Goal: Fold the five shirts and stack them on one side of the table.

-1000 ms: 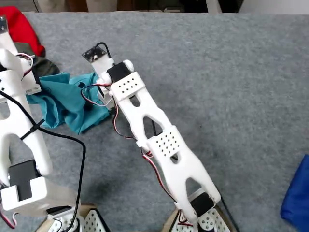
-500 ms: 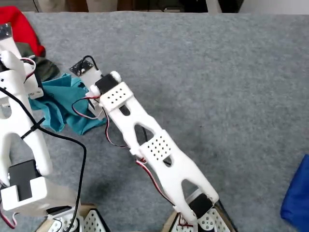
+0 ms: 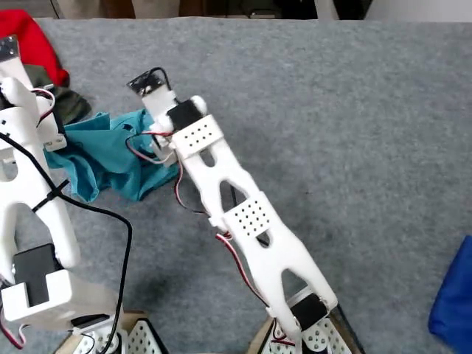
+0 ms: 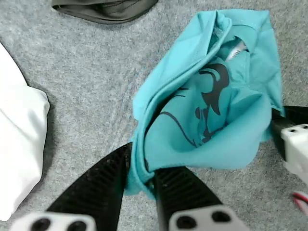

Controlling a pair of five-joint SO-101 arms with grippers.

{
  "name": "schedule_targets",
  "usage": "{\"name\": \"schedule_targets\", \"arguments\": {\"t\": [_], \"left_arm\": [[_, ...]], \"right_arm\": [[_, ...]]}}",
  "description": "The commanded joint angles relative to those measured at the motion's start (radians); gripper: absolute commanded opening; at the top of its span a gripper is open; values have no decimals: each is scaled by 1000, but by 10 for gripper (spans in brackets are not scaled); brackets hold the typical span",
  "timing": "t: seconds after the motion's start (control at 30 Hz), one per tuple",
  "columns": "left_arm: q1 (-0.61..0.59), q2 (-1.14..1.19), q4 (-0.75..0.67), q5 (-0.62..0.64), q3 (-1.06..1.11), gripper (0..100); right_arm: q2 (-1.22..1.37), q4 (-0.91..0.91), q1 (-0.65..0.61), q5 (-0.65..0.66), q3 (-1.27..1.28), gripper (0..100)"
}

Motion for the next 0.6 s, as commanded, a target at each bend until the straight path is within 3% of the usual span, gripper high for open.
{"name": "schedule_targets", "arguments": {"t": [0.0, 0.27, 0.43, 0.57], "left_arm": [[-3, -10, 9, -8, -5, 20], [-2, -8, 9, -3, 3, 20], [2, -16, 9, -3, 112, 20], [2, -18, 9, -3, 192, 20]], "right_arm": [[-18, 41, 81, 2, -79, 5], [-183, 41, 315, 110, 18, 5], [-317, 41, 430, 227, 252, 5], [-456, 41, 484, 242, 487, 5]]}}
